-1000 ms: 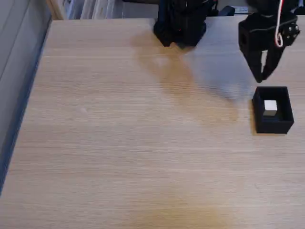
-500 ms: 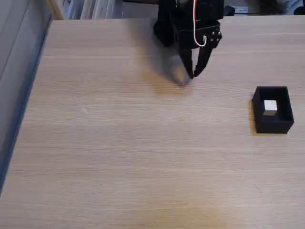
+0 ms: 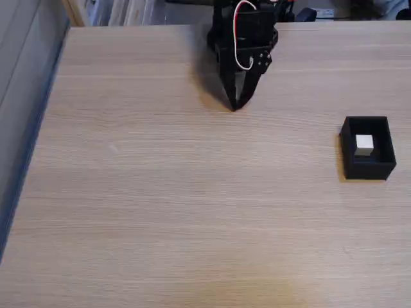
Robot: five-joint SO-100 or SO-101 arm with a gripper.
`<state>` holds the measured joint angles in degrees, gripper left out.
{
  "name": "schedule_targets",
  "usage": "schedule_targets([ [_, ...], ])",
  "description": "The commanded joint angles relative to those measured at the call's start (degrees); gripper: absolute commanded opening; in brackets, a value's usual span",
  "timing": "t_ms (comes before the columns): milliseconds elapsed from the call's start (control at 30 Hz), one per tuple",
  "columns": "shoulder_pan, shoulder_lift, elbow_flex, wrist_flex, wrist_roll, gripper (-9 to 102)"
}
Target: Pick a white block and place it in the black box.
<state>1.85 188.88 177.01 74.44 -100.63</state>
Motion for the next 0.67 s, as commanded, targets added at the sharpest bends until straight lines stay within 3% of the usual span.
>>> schedule_targets([
  [0,0.00,1.93,0.88,2.55,6.94,0],
  [633,0.70,2.02,0.97,2.81,8.79,4],
])
